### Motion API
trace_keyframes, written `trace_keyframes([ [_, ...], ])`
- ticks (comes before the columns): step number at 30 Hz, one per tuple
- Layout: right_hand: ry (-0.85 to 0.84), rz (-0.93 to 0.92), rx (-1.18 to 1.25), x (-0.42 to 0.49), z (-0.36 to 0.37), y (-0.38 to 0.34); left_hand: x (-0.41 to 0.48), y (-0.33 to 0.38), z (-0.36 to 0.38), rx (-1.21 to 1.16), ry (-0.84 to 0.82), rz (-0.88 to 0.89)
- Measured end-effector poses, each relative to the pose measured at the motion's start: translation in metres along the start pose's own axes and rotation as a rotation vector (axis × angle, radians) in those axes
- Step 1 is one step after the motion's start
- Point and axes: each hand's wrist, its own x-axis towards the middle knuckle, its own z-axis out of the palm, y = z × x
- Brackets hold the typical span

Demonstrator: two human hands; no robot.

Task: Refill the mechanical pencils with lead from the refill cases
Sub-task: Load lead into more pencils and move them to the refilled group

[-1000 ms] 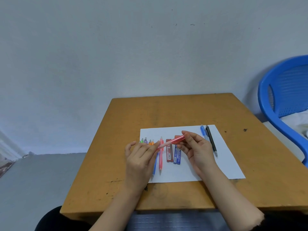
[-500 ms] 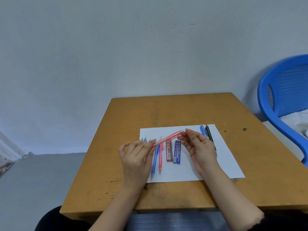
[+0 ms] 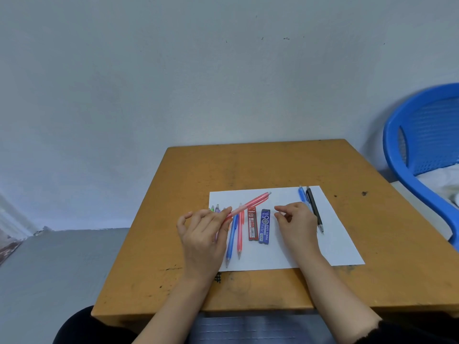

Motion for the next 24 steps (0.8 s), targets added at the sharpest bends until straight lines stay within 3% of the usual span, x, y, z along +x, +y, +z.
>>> trace_keyframes([
  [18,-0.08,0.003,-0.005,0.0034,0.0023,0.0053,0.0002,0.0018,-0.0012,-0.005,0.003,0.008],
  [24,0.022,0.017,0.18,0.0023,-0.0042,-0.0007,0.0004,0.0025,-0.0009,0.002,0.006,0.031],
])
